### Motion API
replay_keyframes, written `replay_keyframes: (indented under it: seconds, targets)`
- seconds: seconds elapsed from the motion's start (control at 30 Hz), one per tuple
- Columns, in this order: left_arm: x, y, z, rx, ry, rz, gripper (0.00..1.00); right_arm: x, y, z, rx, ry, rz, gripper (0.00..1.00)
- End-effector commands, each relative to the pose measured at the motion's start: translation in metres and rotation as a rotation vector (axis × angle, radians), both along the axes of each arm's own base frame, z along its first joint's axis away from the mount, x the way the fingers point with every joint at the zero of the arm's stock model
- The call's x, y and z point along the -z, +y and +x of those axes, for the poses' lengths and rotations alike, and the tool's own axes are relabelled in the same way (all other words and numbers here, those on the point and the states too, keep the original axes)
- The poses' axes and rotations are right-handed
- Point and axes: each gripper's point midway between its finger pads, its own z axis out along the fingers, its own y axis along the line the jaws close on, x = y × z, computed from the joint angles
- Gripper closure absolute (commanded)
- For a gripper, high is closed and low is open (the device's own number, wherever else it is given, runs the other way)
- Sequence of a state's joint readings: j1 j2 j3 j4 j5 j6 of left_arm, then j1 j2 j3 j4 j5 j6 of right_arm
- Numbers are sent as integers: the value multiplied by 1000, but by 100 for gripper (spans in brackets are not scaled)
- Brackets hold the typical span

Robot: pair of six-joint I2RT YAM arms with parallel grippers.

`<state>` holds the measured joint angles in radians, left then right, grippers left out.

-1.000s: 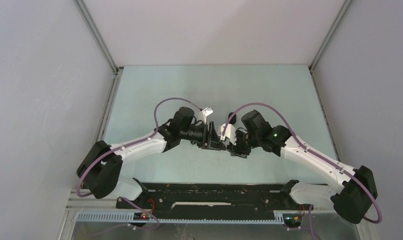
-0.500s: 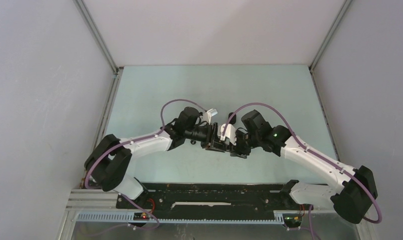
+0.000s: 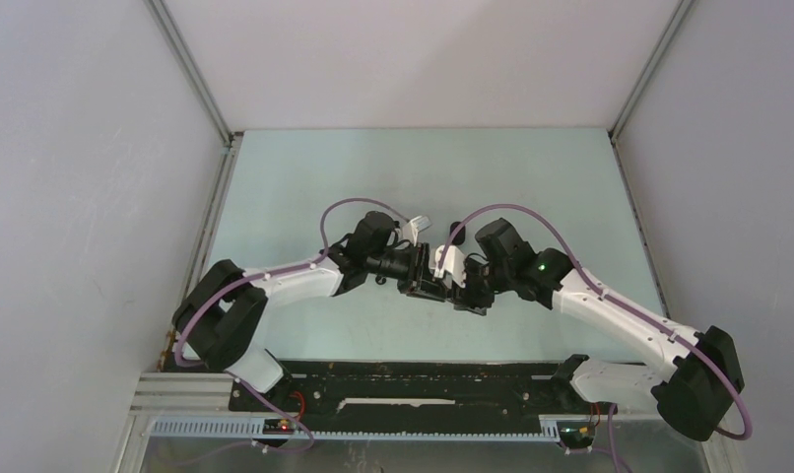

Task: Insert the wireless bluetooth earbuds into the charging case
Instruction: Pass from the right arm to the left, then pass from the left arm to the right

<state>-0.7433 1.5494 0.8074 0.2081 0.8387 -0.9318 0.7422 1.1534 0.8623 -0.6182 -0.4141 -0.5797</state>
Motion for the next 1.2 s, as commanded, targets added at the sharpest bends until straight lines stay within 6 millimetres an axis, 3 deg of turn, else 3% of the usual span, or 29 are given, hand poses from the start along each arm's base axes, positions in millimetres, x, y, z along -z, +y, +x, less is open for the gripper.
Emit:
replay_keyframes:
  seconds: [0.0,0.17,0.3,0.37,0.53,0.7,0.93,1.17]
  targets:
    - [-25,-9,4,41,-120,-78,86,-17,8,4,13,-19,82,42]
    - [-21,5,7,-24,-263,-60,91,-51,3,9,64,100,259,29]
    - [-26,18,9,-81,-442,-62,97,-91,-6,9,51,252,424,29]
    - [-38,21,0,-67,-558,-111,99,-102,-8,-1,-14,308,454,32]
    - [-81,21,-32,-53,-880,-290,100,-103,-7,-18,-106,369,442,41]
    - [-96,32,-44,-62,-1030,-351,96,-102,-4,-43,-192,410,405,44]
    - [-99,31,-51,-31,-1062,-384,96,-104,4,-59,-246,407,381,43]
    - [-92,26,-60,9,-1066,-395,96,-111,10,-58,-233,438,406,44]
